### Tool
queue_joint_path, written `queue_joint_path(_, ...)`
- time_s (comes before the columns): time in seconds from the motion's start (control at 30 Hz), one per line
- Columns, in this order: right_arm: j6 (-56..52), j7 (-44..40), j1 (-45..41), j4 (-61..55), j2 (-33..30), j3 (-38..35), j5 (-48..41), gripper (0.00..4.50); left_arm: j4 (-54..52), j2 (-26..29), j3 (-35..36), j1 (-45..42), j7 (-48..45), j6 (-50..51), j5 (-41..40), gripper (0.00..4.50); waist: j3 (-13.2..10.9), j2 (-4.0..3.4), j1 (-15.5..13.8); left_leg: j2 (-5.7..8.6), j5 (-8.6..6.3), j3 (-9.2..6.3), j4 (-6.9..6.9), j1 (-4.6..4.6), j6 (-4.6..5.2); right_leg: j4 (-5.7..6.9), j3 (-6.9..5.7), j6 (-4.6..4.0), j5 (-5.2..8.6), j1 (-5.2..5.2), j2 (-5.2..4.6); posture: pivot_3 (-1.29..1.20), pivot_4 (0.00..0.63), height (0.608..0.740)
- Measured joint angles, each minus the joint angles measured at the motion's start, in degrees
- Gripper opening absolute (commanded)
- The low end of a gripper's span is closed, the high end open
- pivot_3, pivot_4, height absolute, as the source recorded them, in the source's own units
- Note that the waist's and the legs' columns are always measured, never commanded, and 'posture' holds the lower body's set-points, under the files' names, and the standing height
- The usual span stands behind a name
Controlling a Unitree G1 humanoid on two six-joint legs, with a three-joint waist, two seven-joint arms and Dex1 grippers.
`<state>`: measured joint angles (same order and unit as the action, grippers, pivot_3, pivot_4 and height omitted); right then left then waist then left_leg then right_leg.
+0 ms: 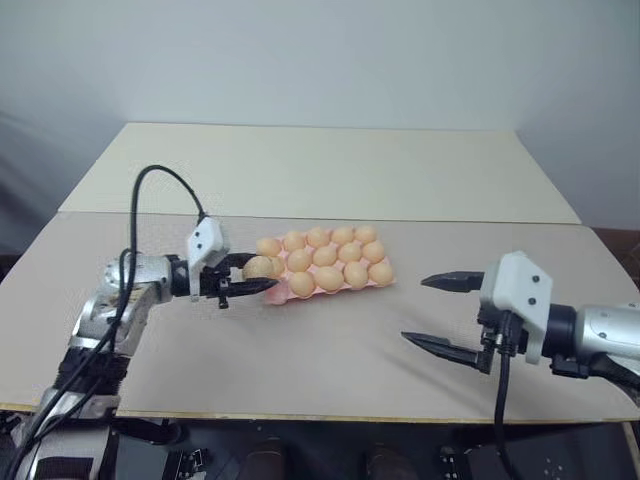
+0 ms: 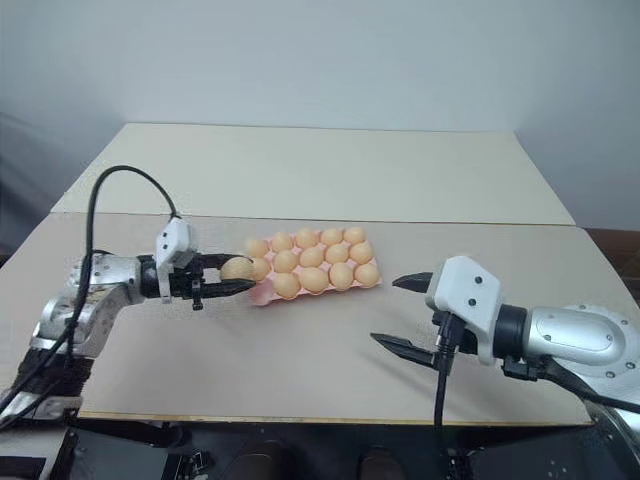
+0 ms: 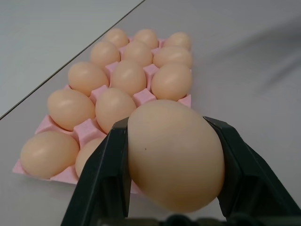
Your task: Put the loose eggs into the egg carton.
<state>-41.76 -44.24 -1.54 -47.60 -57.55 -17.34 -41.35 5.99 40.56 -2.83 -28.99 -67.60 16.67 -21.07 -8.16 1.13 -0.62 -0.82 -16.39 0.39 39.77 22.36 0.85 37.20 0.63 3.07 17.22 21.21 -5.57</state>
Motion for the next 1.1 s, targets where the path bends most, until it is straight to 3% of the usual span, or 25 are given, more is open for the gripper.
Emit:
queue_joint_path(0.1, -0.1, 1.6, 1.8, -1.5, 0.4, -0.9, 0.0, 4.50, 2.3, 0.0, -1.2, -0.9, -2.1, -3.0, 1.6, 1.97, 0.0, 0.00, 0.3, -0.01, 0.00, 0.02, 0.00, 0.00, 0.01, 0.00, 0.03, 0.00, 0.00, 0.01, 0.01, 0.00, 0.150, 0.740)
queue_joint_path(0.37, -0.1, 3.5, 3.6, -2.7, 0.8, -1.7, -0.1, 4.50, 7.8, -4.2, -2.4, -2.4, -1.1, -9.8, 5.5, 4.46, 0.0, 0.00, 0.0, -0.01, 0.00, 0.01, 0.05, 0.01, 0.01, 0.01, 0.01, 0.01, -0.01, -0.01, 0.01, 0.00, 0.150, 0.740)
queue_joint_path(0.53, -0.1, 3.6, 4.2, -2.7, 0.8, -2.3, -0.4, 4.50, 8.3, -6.8, -1.7, -2.6, 0.5, -11.0, 5.0, 4.46, 0.0, 0.01, 0.0, -0.02, 0.00, 0.01, 0.04, 0.02, 0.02, 0.00, 0.01, 0.01, -0.01, 0.00, 0.01, 0.00, 0.150, 0.740)
queue_joint_path(0.73, -0.1, 3.3, 4.6, -2.6, 0.8, -2.5, -0.4, 4.50, 7.2, -5.8, 3.8, -2.7, 2.2, -8.4, 1.4, 4.46, 0.0, 0.01, 0.3, -0.04, 0.00, 0.00, 0.04, -0.01, 0.02, 0.03, 0.02, 0.01, -0.01, 0.00, 0.03, 0.00, 0.150, 0.740)
queue_joint_path(0.9, -0.1, 2.3, 4.1, -2.1, 0.5, -2.5, -0.4, 4.50, 0.7, -0.2, 9.2, 1.4, 2.4, -3.6, -2.1, 4.46, 0.0, 0.01, 0.8, -0.12, 0.00, 0.01, 0.00, -0.03, 0.02, 0.00, 0.07, 0.01, -0.01, 0.01, 0.02, 0.00, 0.150, 0.740)
queue_joint_path(1.1, 0.5, -0.9, 1.6, 1.2, -0.8, -1.5, -0.2, 4.50, -11.1, 7.8, 18.1, 16.4, 1.2, 3.2, -7.7, 4.46, -0.1, -0.02, 1.2, -0.20, 0.00, 0.00, -0.01, -0.10, 0.01, 0.01, 0.06, -0.01, -0.03, -0.05, -0.05, 0.00, 0.150, 0.740)
